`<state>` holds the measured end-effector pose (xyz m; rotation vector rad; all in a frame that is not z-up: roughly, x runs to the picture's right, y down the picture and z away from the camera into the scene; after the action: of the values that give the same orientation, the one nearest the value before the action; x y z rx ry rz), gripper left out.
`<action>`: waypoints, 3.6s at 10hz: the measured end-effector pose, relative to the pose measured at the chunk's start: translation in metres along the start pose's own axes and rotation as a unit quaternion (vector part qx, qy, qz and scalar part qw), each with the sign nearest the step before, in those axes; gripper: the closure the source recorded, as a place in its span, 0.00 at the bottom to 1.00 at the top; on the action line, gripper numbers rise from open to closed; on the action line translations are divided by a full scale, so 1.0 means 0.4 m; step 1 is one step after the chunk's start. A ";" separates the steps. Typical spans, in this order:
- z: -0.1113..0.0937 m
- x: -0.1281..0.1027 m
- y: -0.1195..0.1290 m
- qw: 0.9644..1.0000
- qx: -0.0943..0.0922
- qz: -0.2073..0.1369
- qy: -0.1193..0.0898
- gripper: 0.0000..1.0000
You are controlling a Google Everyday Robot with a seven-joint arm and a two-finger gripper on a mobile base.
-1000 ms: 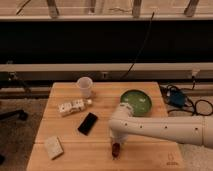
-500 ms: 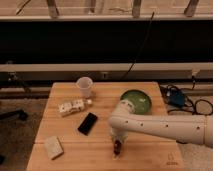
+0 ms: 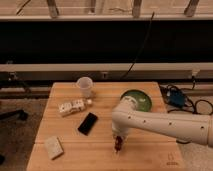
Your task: Place the pepper in the ceramic bowl
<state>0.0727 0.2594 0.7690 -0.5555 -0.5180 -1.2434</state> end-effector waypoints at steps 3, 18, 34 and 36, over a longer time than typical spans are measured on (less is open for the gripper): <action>-0.058 0.059 0.017 1.000 0.014 0.006 0.006 1.00; -0.228 0.325 0.100 0.998 0.032 0.045 0.016 1.00; -0.266 0.458 0.144 0.994 0.055 0.091 0.020 0.75; -0.267 0.463 0.147 0.994 0.056 0.094 0.020 0.61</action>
<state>0.1816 0.0689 0.8004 -0.4730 -0.4865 -1.0385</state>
